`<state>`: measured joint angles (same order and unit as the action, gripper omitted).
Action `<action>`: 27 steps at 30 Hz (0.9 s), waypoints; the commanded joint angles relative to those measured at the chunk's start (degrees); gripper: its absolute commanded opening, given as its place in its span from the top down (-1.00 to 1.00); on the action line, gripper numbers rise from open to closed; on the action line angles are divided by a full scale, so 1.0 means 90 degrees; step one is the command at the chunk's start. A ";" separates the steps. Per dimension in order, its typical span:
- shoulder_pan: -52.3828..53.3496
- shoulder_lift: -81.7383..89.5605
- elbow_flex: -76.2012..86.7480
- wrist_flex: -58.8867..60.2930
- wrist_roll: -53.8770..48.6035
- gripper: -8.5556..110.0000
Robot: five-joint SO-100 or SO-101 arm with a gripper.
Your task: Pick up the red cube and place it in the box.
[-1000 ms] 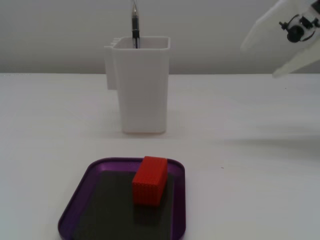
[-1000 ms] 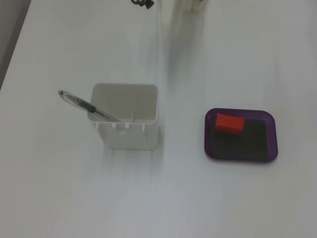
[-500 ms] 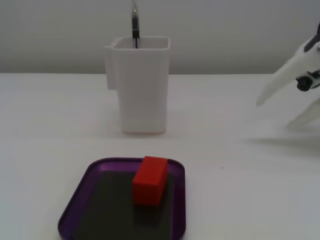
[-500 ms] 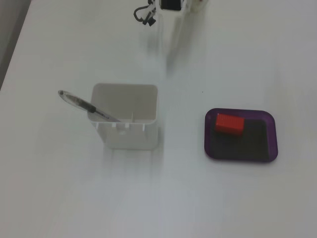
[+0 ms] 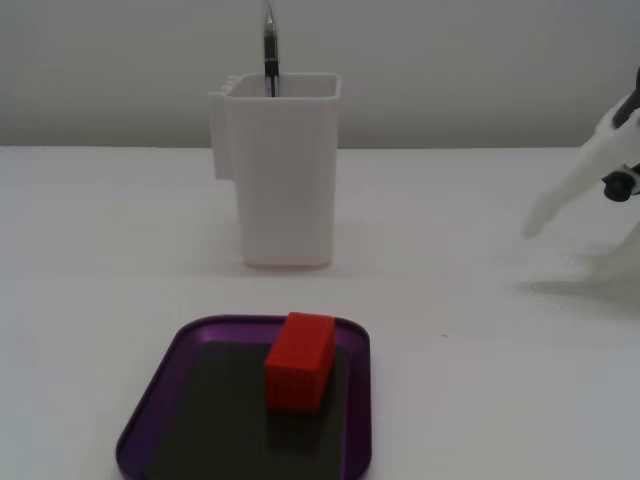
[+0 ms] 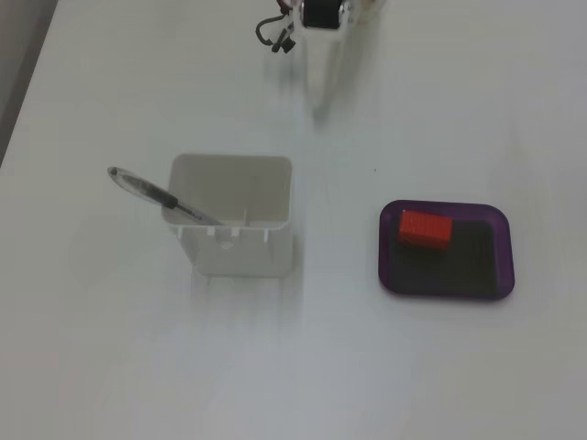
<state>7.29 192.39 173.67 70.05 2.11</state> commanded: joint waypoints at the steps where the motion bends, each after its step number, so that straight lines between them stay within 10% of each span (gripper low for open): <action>1: -0.0264 0.0566 0.0078 0.0010 0.0029 0.77; 27: -0.0283 0.0586 0.0078 -0.0010 0.0039 0.86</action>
<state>5.10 192.39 173.94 70.05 2.64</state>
